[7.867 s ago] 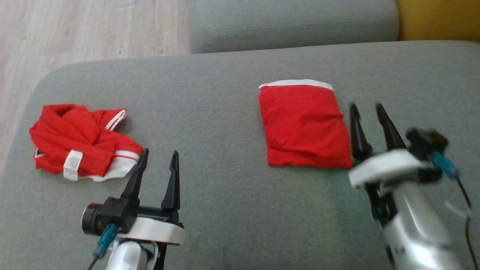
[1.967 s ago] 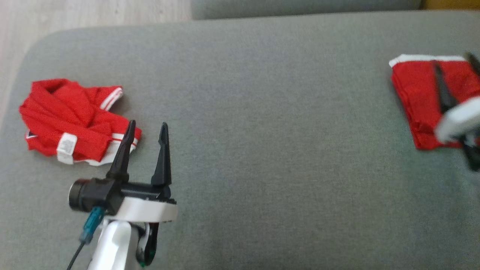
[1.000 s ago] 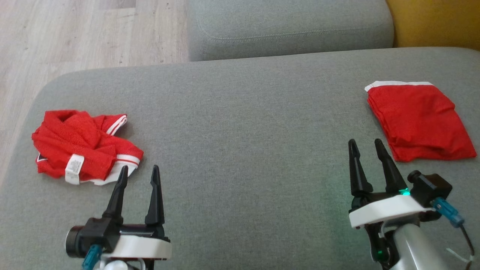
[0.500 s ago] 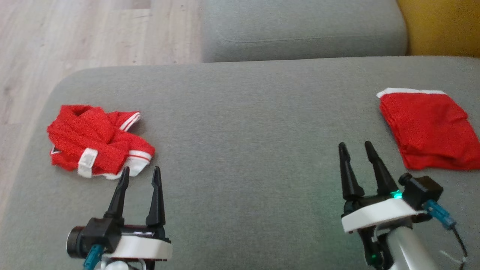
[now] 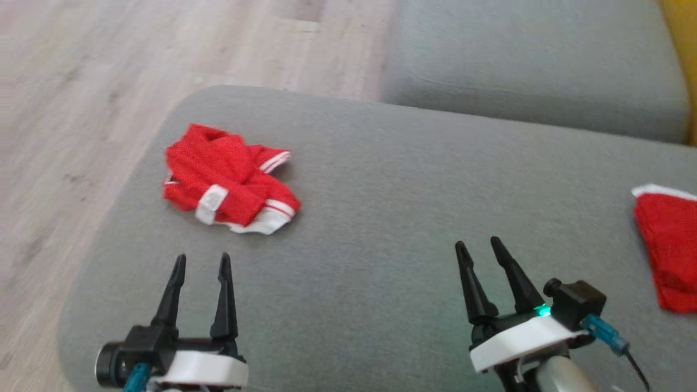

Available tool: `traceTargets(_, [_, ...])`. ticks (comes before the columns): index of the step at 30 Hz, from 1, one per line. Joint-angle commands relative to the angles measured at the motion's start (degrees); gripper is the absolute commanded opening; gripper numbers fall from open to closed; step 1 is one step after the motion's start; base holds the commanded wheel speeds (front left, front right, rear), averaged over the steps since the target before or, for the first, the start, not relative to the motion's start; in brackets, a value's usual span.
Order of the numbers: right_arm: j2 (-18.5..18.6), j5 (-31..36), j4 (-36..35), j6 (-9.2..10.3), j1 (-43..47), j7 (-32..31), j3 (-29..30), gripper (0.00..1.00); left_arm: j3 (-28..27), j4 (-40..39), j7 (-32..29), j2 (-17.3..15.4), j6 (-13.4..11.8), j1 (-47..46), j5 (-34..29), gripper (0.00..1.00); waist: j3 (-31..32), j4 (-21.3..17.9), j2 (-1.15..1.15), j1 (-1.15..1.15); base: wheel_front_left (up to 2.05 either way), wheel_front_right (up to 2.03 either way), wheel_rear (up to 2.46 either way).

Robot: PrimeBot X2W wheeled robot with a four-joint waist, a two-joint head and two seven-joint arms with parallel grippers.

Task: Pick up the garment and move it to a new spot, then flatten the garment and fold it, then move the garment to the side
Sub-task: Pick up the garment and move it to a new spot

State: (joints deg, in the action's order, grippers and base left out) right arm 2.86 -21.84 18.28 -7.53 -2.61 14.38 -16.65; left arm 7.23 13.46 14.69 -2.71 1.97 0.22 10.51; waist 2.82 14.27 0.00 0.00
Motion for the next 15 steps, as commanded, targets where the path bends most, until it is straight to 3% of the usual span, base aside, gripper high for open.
traceTargets(1, [0.02, -0.64, -1.57, 0.04, -0.66, 0.62, -1.84, 1.00, -2.05, -1.41, 0.31, -0.17, -0.06, -1.20, -0.69, 1.00, 1.25, 3.49, 0.00, 0.00, 0.00, 0.00, 0.00])
traceTargets(9, [0.02, -2.18, -1.17, 0.04, 0.12, 0.62, -4.42, 1.00, -2.28, -0.93, 0.31, -0.40, 0.32, 0.17, -1.13, 1.00, 2.50, 8.79, 0.00, 0.00, 0.00, 0.00, 0.00])
traceTargets(15, [0.02, -2.54, -1.02, 0.04, 0.20, 0.62, -5.30, 1.00, -2.37, -0.75, 0.31, -0.61, 0.59, 0.55, -1.26, 1.00, 2.70, 10.18, 0.00, 0.00, 0.00, 0.00, 0.00])
